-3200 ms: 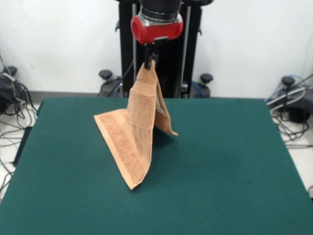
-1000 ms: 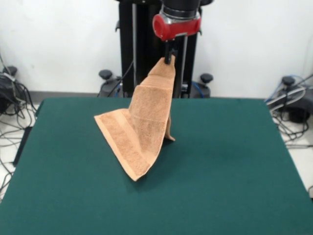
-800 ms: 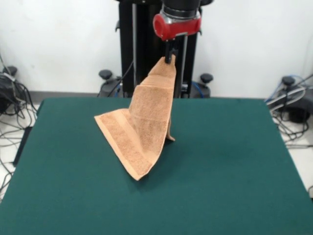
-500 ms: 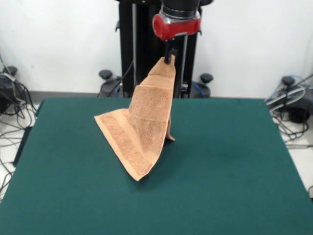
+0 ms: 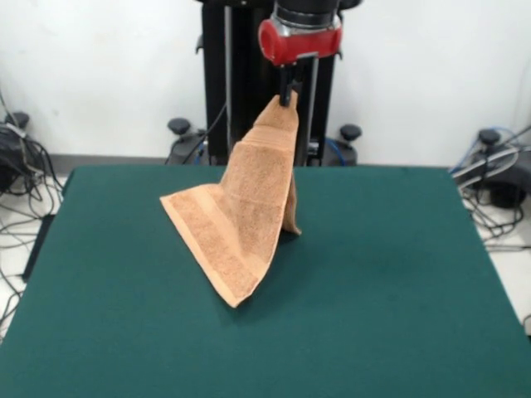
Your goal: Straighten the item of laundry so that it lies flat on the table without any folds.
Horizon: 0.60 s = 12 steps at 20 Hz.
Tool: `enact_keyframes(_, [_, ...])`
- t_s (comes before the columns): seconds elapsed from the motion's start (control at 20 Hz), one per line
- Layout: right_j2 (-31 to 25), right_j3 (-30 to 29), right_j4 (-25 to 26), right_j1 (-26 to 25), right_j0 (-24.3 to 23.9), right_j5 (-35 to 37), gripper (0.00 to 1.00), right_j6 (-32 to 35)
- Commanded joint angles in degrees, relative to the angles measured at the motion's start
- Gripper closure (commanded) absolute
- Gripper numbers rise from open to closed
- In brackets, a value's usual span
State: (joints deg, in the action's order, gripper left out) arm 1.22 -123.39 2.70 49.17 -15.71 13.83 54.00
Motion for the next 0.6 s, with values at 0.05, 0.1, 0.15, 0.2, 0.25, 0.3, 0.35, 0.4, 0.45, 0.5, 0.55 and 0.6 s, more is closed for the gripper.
enact_keyframes(0.05, [1.6, 4.25, -3.89, 3.19, 0.76, 9.62, 1.0, 14.56])
enact_keyframes(0.1, [1.24, 4.24, -4.0, 3.32, 0.17, 9.71, 1.0, 14.16])
enact_keyframes(0.15, [0.99, 4.37, -3.96, 3.21, -0.35, 9.7, 1.0, 13.75])
enact_keyframes(0.2, [0.89, 4.33, -3.68, 3.2, -0.77, 9.48, 1.0, 13.33])
enact_keyframes(0.25, [0.79, 4.33, -3.47, 3.15, -1.17, 9.23, 1.0, 13.07])
enact_keyframes(0.3, [0.82, 4.54, -3.28, 2.98, -1.35, 9.17, 1.0, 12.96])
enact_keyframes(0.35, [0.66, 4.56, -3.14, 2.89, -1.69, 8.83, 1.0, 12.84])
enact_keyframes(0.4, [0.65, 4.8, -3.08, 2.7, -1.71, 8.9, 1.0, 12.91])
enact_keyframes(0.45, [0.36, 4.73, -3.02, 2.57, -2.05, 8.63, 1.0, 12.8])
enact_keyframes(0.5, [0.08, 4.41, -2.9, 2.33, -2.43, 7.94, 1.0, 12.74])
enact_keyframes(0.55, [-0.14, 4.29, -2.67, 1.81, -2.72, 7.06, 1.0, 12.69])
enact_keyframes(0.6, [-0.16, 4.54, -2.4, 1.04, -2.68, 6.27, 1.0, 12.78])
